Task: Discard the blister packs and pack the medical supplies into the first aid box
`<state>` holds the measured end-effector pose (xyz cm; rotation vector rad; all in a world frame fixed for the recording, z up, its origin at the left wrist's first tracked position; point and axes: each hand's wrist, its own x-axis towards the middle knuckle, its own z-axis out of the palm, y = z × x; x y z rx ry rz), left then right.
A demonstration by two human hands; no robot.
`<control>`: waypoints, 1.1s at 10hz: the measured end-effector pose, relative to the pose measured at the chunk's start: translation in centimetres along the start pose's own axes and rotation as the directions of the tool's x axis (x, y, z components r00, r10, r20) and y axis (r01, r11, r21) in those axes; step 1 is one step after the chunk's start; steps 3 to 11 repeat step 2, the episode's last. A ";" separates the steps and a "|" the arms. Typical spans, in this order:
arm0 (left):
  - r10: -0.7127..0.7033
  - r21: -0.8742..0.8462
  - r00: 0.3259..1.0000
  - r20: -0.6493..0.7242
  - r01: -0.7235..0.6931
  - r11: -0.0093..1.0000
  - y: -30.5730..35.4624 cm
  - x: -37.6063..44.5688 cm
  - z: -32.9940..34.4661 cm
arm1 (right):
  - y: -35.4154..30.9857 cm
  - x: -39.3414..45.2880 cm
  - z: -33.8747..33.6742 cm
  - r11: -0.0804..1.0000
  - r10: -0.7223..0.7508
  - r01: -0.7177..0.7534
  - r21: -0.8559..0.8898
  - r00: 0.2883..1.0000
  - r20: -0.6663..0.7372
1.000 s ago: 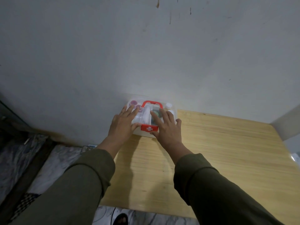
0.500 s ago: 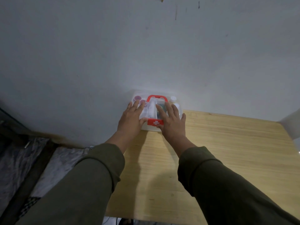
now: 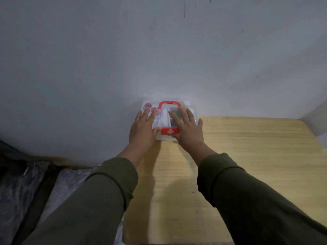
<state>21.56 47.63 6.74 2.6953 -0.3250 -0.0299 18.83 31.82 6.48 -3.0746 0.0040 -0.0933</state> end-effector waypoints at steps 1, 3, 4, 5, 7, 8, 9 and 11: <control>0.011 -0.031 1.000 -0.020 -0.011 0.999 -0.2 0.1 -0.5 | -0.1 -0.1 -0.6 1.000 0.000 0.001 -0.019 1.000 0.008; 0.016 -0.156 0.995 -0.098 -0.031 0.987 0.2 -1.6 -0.9 | -0.7 -1.9 -1.2 0.999 0.023 -0.015 0.049 0.985 -0.173; 0.016 -0.156 0.995 -0.098 -0.031 0.987 0.2 -1.6 -0.9 | -0.7 -1.9 -1.2 0.999 0.023 -0.015 0.049 0.985 -0.173; 0.016 -0.156 0.995 -0.098 -0.031 0.987 0.2 -1.6 -0.9 | -0.7 -1.9 -1.2 0.999 0.023 -0.015 0.049 0.985 -0.173; 0.016 -0.156 0.995 -0.098 -0.031 0.987 0.2 -1.6 -0.9 | -0.7 -1.9 -1.2 0.999 0.023 -0.015 0.049 0.985 -0.173; 0.016 -0.156 0.995 -0.098 -0.031 0.987 0.2 -1.6 -0.9 | -0.7 -1.9 -1.2 0.999 0.023 -0.015 0.049 0.985 -0.173; 0.016 -0.156 0.995 -0.098 -0.031 0.987 0.2 -1.6 -0.9 | -0.7 -1.9 -1.2 0.999 0.023 -0.015 0.049 0.985 -0.173; 0.016 -0.156 0.995 -0.098 -0.031 0.987 0.2 -1.6 -0.9 | -0.7 -1.9 -1.2 0.999 0.023 -0.015 0.049 0.985 -0.173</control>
